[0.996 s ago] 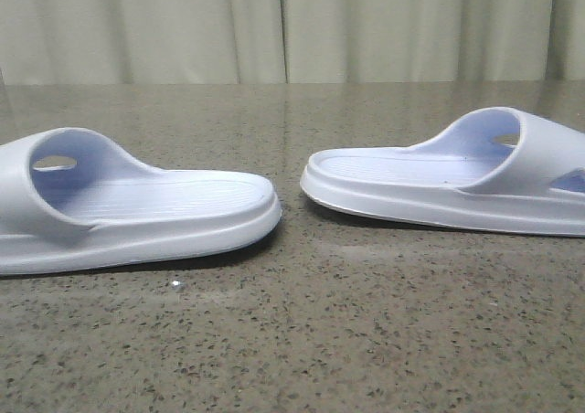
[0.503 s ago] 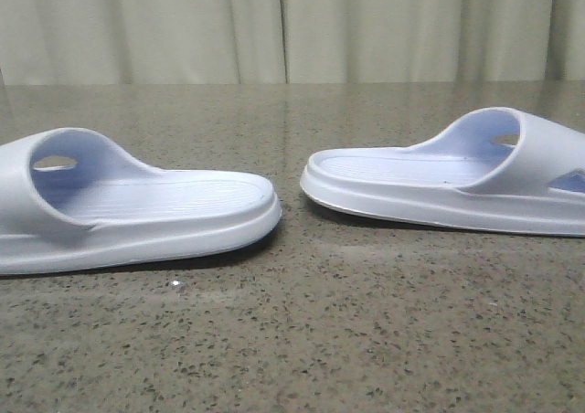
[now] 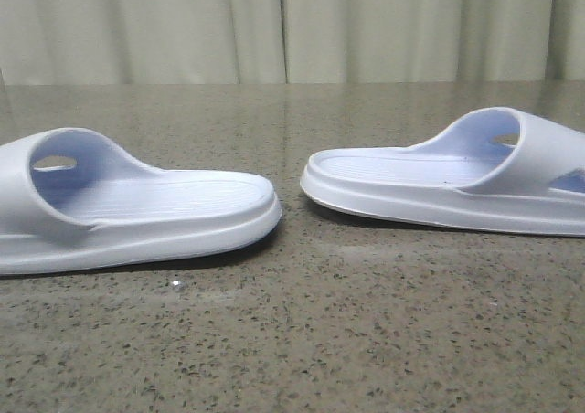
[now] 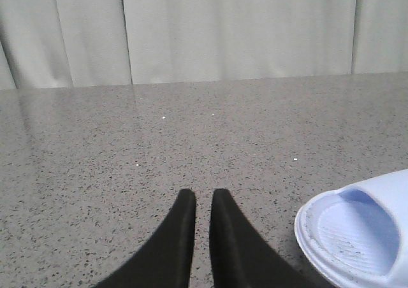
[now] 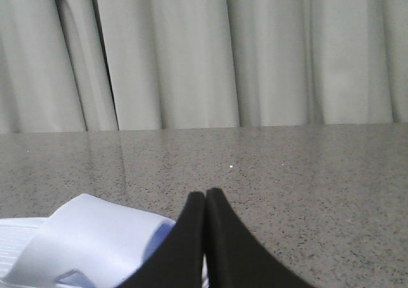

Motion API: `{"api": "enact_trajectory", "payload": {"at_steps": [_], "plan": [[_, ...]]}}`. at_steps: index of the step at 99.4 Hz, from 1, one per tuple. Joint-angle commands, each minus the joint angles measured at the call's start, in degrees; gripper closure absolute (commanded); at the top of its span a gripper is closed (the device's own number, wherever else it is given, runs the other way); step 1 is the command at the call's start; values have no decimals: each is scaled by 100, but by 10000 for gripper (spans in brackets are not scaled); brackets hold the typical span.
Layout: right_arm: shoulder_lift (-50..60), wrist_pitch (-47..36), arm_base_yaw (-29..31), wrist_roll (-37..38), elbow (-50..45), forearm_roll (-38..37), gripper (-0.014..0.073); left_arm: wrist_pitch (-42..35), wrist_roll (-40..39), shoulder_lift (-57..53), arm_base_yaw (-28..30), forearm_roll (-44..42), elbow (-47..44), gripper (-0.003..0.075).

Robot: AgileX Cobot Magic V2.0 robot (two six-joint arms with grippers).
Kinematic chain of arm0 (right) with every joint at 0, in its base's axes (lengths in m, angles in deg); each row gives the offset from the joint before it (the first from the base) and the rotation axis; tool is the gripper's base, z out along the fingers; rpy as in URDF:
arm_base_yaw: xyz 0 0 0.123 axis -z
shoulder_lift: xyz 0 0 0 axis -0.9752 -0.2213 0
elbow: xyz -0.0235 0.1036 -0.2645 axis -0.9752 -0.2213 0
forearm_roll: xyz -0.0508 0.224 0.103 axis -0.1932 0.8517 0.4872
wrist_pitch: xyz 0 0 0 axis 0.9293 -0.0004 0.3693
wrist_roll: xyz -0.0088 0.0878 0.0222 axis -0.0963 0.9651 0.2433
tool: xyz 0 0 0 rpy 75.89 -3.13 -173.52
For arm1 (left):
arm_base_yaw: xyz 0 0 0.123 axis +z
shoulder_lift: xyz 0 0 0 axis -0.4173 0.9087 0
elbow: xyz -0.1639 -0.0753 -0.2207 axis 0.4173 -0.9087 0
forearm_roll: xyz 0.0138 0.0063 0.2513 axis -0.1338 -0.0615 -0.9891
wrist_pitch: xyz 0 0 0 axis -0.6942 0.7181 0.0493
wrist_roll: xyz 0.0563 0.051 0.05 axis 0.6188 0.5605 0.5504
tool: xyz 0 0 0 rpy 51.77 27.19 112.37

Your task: Insert blue slippers together front up

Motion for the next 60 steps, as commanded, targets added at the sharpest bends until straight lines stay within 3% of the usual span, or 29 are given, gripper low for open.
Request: {"api": "enact_trajectory", "payload": {"at_steps": [1,42,60], "plan": [[122,-427,22,-23,-116,-40,701,-494,-53,-175,20,13,-65,704],[122,-427,22,-23,-116,-40,701,-524,-53,-175,20,94,-65,704],[122,-246,22,-23,-44,-40,700,-871,-53,-175,20,1525,-43,705]]}}
